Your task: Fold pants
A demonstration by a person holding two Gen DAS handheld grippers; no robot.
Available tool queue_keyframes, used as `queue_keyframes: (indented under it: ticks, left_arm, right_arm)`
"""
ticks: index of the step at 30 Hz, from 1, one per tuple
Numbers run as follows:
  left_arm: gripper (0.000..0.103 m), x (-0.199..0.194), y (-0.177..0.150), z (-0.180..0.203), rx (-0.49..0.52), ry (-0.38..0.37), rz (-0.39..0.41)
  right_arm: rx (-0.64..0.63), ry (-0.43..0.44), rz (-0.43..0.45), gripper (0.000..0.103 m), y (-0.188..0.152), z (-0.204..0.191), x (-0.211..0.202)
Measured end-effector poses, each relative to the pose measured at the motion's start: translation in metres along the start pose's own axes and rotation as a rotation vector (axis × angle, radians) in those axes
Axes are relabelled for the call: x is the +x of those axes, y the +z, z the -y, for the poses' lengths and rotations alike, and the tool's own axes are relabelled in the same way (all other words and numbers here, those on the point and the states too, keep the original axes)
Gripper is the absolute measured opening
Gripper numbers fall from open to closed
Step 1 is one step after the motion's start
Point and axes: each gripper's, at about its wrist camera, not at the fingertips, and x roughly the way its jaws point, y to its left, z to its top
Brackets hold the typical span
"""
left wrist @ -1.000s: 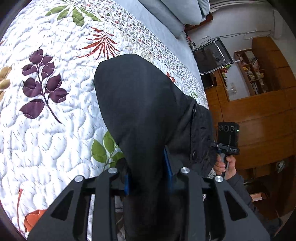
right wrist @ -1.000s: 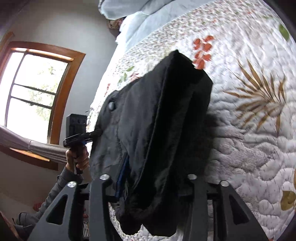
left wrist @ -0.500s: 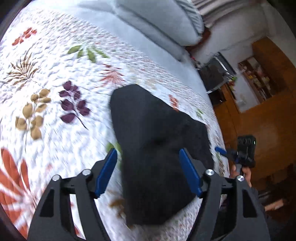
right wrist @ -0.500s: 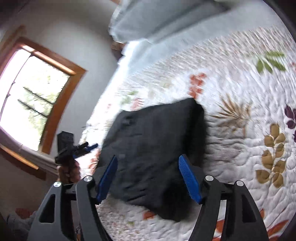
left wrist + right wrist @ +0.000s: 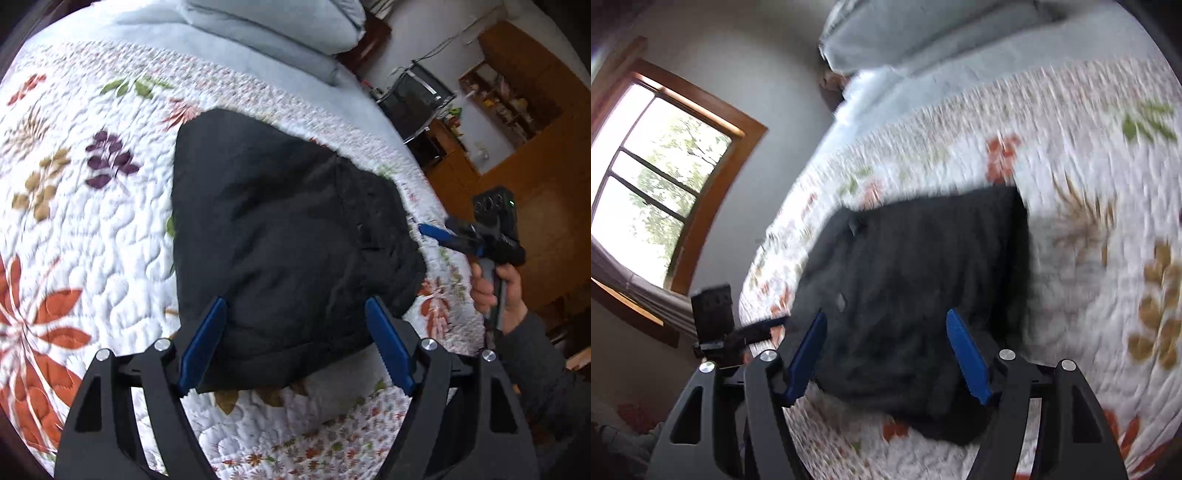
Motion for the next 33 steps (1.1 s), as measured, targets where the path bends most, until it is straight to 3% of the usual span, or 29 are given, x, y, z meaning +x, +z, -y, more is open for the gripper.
queue_keyframes:
  ticks: [3,6,10,14,19,24,30,33]
  left_arm:
    - [0.086,-0.006,0.026,0.011,0.022,-0.007,0.042]
    - [0.086,0.000,0.058,0.008,0.003,-0.043,0.070]
    - [0.086,0.023,0.100,-0.018,-0.113,-0.096,0.079]
    - [0.086,0.055,0.127,-0.048,-0.251,-0.123,0.033]
    - [0.086,0.074,0.137,-0.056,-0.272,-0.097,-0.019]
    - [0.086,0.068,0.137,-0.052,-0.272,-0.080,-0.016]
    - [0.089,0.037,0.114,-0.047,-0.297,-0.075,0.018]
    - [0.089,0.010,0.096,-0.043,-0.318,-0.060,0.045]
  right_arm:
    - [0.020,-0.009,0.031,0.070,0.030,0.000,0.010]
    - [0.081,-0.046,0.042,0.070,0.051,0.014,0.031]
    - [0.124,-0.089,0.010,0.069,0.058,0.031,0.056]
    - [0.123,-0.098,-0.019,0.069,0.054,0.042,0.068]
    - [0.118,0.000,0.054,0.073,0.036,0.033,0.033]
    - [0.080,0.073,0.007,0.074,-0.020,0.015,0.011]
    - [0.101,0.054,-0.051,0.074,-0.064,0.015,0.011]
    - [0.116,0.053,0.016,0.075,-0.067,0.000,-0.017]
